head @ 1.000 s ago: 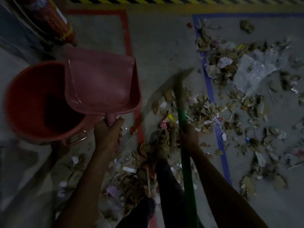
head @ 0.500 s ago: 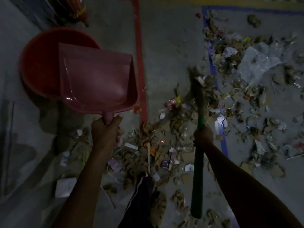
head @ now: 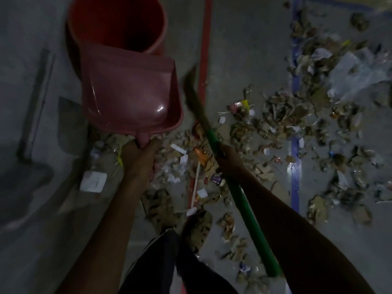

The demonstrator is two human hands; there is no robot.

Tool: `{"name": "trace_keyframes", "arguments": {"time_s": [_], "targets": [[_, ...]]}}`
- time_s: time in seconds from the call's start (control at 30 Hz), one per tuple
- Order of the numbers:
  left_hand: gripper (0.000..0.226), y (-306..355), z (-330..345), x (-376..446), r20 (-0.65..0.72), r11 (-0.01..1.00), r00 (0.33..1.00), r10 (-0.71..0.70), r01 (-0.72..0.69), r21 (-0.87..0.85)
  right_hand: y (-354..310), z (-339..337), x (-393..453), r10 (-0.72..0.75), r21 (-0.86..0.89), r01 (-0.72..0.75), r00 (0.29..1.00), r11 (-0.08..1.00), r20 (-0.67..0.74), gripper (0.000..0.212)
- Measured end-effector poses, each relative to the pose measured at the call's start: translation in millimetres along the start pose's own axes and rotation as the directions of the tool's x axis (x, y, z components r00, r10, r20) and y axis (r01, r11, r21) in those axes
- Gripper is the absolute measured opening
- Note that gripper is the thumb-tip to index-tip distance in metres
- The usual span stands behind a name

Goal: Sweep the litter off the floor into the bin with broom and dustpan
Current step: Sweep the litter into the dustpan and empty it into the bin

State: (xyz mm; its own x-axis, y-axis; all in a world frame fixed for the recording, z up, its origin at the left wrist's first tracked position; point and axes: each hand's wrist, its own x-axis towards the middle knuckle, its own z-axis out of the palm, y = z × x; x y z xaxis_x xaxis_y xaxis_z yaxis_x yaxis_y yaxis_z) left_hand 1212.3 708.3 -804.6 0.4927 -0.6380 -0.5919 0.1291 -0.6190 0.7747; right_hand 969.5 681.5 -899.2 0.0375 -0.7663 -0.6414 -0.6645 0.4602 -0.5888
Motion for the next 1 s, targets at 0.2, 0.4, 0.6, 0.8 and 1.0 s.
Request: {"name": "trace_keyframes", "arguments": {"time_s": [0.2,0.4,0.6,0.8,1.0], "targets": [[0.030,-29,-38,-20,-0.046,1.000,0.999,-0.025,0.026,0.013,27,39,-2,0.236,0.035,-0.240,0.968,0.970,0.081,0.038],[0.032,-56,-55,-29,-0.099,1.000,0.995,-0.028,0.028,-0.002,63,37,3,0.400,0.174,-0.364,0.878,0.915,-0.264,0.030],[0.033,-96,-89,-43,-0.108,0.999,0.993,-0.044,0.042,-0.022,61,53,-26,0.261,0.085,-0.251,0.841,0.964,-0.473,0.037],[0.028,-131,-148,-76,-0.180,0.996,0.980,-0.089,0.086,-0.024,32,128,-94,-0.128,-0.026,0.126,0.960,0.992,-0.249,0.026],[0.027,-160,-203,-97,-0.192,0.987,0.972,-0.138,0.121,-0.102,-5,219,-126,-0.157,0.012,0.157,0.975,0.988,0.161,0.052]]}}
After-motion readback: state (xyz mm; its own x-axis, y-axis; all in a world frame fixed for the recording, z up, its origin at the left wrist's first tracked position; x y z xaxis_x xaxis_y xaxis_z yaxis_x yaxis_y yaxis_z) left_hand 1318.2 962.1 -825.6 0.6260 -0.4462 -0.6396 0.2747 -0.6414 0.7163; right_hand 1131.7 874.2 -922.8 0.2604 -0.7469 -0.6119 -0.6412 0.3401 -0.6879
